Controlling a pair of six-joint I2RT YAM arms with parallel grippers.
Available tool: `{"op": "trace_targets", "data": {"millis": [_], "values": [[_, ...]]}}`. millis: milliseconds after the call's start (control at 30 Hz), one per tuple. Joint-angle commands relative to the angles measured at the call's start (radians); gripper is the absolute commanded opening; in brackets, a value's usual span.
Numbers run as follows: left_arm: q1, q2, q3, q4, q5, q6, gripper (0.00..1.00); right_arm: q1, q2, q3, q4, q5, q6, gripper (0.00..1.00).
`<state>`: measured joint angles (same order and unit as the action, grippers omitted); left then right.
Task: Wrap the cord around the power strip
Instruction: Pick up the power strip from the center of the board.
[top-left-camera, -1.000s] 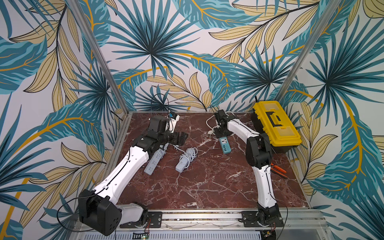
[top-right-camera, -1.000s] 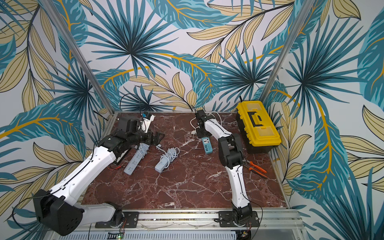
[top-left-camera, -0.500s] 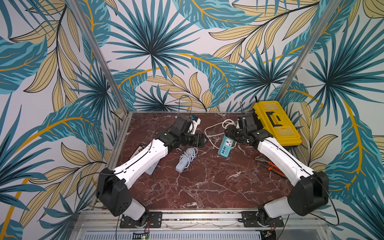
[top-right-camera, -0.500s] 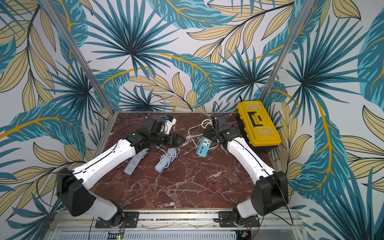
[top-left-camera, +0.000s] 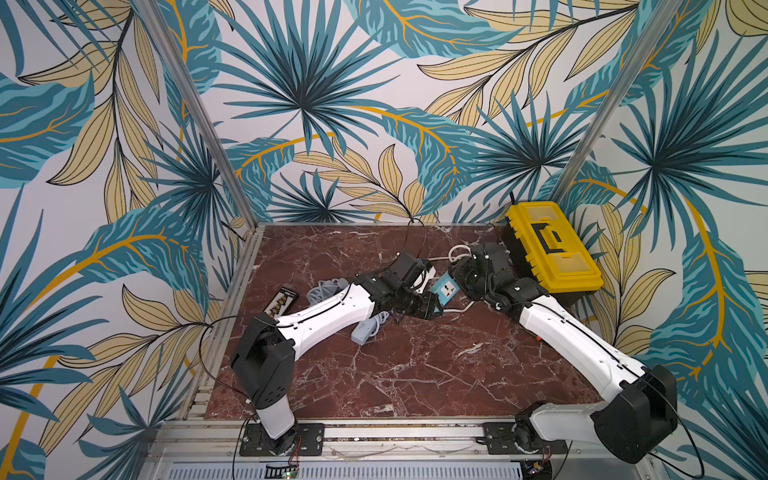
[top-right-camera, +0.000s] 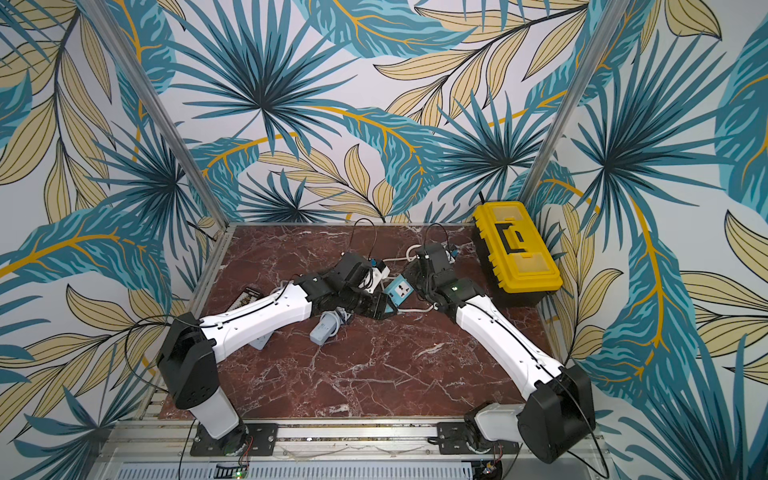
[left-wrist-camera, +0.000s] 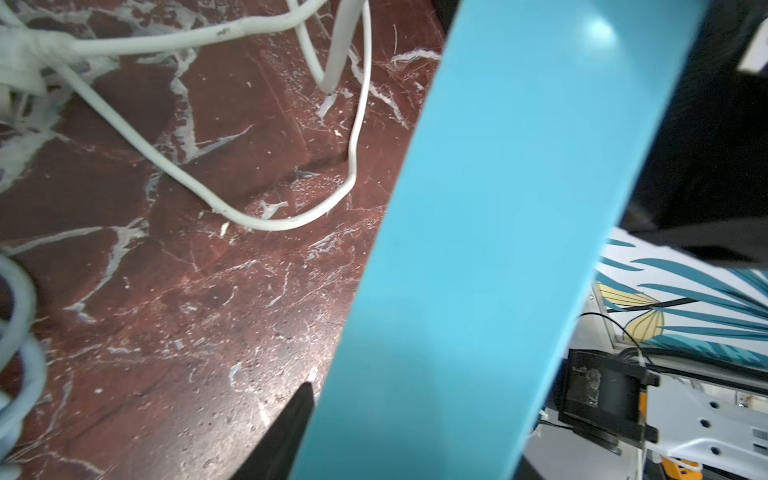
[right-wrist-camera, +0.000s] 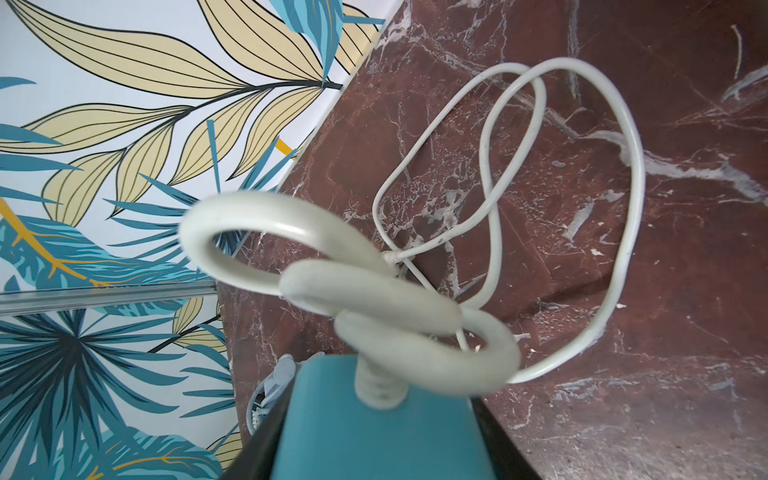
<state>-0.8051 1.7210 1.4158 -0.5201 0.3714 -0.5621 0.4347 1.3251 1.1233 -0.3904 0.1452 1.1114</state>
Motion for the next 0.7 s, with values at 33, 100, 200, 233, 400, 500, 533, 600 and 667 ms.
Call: {"op": "trace_targets", "data": {"millis": [33, 100, 200, 233, 400, 500, 533, 600, 667], "values": [[0.006, 0.007, 0.042, 0.076, 0.049, -0.025, 0.41, 0.007, -0.038, -0.007, 0.059, -0.016, -0.006, 0.35], [0.010, 0.016, 0.055, 0.081, 0.062, -0.027, 0.46, 0.007, -0.037, -0.001, 0.059, -0.028, -0.023, 0.35], [0.016, 0.022, 0.071, 0.082, 0.068, -0.021, 0.51, 0.007, -0.038, 0.003, 0.050, -0.028, -0.041, 0.35], [0.018, 0.026, 0.076, 0.082, 0.071, -0.019, 0.51, 0.007, -0.040, 0.003, 0.054, -0.029, -0.049, 0.35], [0.025, 0.053, 0.114, 0.080, 0.112, 0.000, 0.40, 0.007, -0.030, 0.019, 0.048, -0.038, -0.080, 0.36], [0.030, 0.057, 0.125, 0.082, 0.117, 0.007, 0.28, 0.004, -0.029, 0.033, 0.064, -0.055, -0.119, 0.41], [0.036, 0.057, 0.128, 0.081, 0.120, 0.009, 0.24, 0.003, -0.025, 0.047, 0.053, -0.063, -0.138, 0.44], [0.053, 0.056, 0.142, 0.081, 0.131, 0.019, 0.17, -0.016, -0.024, 0.071, 0.049, -0.104, -0.198, 0.57], [0.075, 0.047, 0.158, 0.081, 0.132, 0.027, 0.10, -0.060, -0.049, 0.094, 0.026, -0.127, -0.267, 0.67]]}}
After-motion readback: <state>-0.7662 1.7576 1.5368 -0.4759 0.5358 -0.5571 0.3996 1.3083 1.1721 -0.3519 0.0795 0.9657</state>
